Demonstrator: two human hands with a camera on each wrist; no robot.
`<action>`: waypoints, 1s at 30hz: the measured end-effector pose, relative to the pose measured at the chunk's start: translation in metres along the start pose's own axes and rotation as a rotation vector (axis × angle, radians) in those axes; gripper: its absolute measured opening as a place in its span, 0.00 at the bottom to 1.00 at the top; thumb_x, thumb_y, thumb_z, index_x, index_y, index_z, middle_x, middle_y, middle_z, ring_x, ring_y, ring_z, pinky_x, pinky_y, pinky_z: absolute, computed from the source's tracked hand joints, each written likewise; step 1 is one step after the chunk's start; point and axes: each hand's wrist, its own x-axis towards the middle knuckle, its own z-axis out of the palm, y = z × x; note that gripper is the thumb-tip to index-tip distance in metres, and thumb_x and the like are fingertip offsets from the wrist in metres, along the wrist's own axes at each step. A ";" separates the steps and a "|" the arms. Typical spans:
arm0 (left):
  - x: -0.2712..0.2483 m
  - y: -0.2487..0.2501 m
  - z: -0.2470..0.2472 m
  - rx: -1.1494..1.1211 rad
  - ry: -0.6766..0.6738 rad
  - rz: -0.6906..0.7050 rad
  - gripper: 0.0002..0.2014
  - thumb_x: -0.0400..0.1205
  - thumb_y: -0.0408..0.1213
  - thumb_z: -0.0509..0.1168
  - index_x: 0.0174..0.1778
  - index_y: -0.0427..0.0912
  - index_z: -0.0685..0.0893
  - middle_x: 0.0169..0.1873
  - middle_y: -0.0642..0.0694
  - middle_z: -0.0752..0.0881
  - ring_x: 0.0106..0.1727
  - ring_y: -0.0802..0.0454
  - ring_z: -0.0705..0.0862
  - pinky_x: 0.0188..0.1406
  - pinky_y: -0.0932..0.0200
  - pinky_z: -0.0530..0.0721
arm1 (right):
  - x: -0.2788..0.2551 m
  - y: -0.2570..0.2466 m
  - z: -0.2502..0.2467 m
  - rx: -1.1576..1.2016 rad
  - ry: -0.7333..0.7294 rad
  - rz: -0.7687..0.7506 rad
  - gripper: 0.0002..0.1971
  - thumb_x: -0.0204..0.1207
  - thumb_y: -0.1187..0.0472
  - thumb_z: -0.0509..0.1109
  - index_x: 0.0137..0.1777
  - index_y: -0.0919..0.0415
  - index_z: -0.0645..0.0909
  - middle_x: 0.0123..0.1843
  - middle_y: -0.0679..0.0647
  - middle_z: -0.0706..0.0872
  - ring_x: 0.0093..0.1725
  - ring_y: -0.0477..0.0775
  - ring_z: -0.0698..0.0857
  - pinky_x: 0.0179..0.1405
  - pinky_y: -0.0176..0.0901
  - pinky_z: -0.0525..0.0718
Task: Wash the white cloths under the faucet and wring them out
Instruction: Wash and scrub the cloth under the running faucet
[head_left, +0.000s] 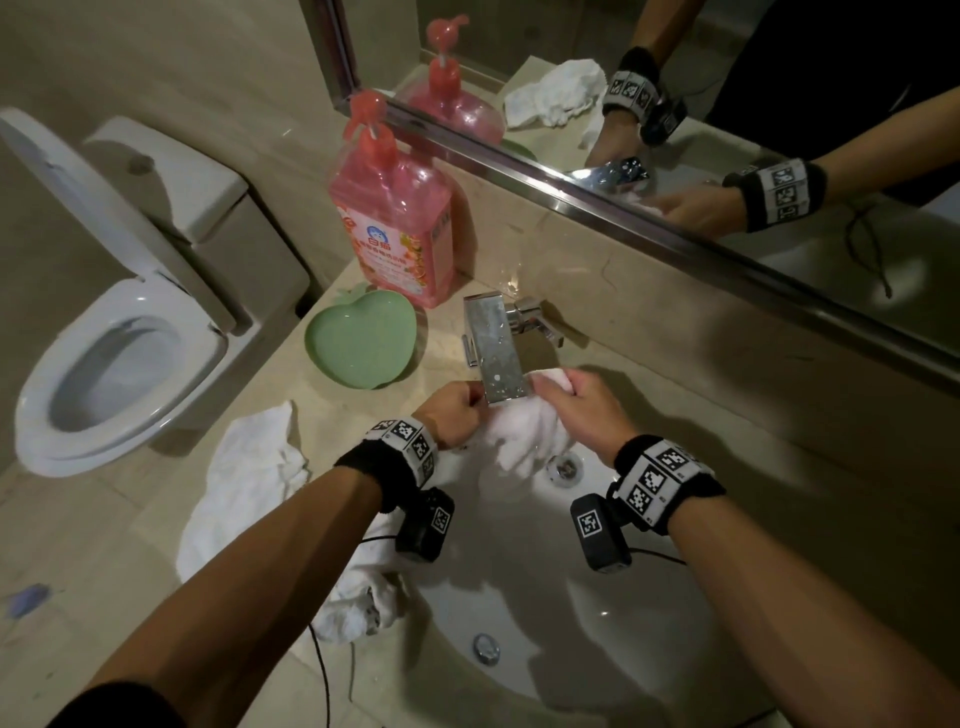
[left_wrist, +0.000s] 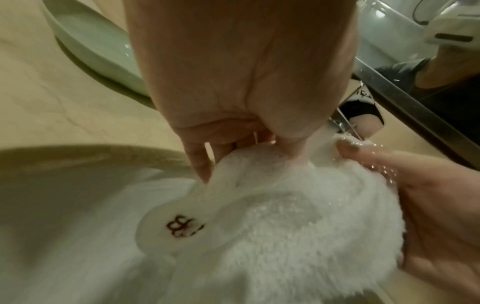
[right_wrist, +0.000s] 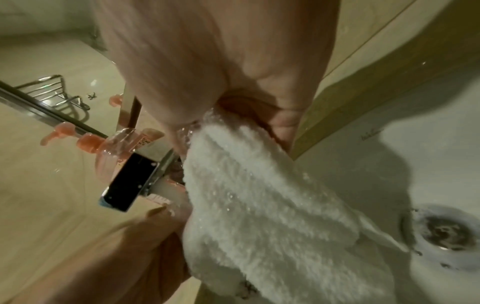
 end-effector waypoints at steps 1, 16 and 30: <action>0.002 0.005 0.001 -0.021 0.001 0.027 0.14 0.88 0.37 0.60 0.65 0.48 0.87 0.53 0.43 0.91 0.50 0.41 0.89 0.54 0.45 0.88 | -0.001 0.001 -0.002 0.003 -0.015 0.002 0.15 0.76 0.40 0.76 0.53 0.49 0.85 0.41 0.47 0.90 0.40 0.50 0.90 0.37 0.45 0.89; -0.012 -0.041 0.003 -0.120 -0.041 -0.023 0.07 0.86 0.33 0.62 0.51 0.44 0.86 0.51 0.49 0.86 0.52 0.50 0.84 0.64 0.51 0.79 | 0.005 -0.012 -0.006 0.217 0.032 0.188 0.17 0.86 0.47 0.67 0.63 0.60 0.82 0.59 0.65 0.90 0.59 0.67 0.90 0.67 0.70 0.85; -0.027 -0.016 -0.029 -0.308 0.052 0.061 0.06 0.77 0.39 0.61 0.43 0.55 0.82 0.41 0.44 0.84 0.42 0.47 0.81 0.46 0.48 0.81 | 0.012 -0.011 0.061 -0.227 -0.276 0.053 0.10 0.78 0.50 0.77 0.56 0.49 0.86 0.49 0.39 0.88 0.53 0.42 0.86 0.49 0.33 0.80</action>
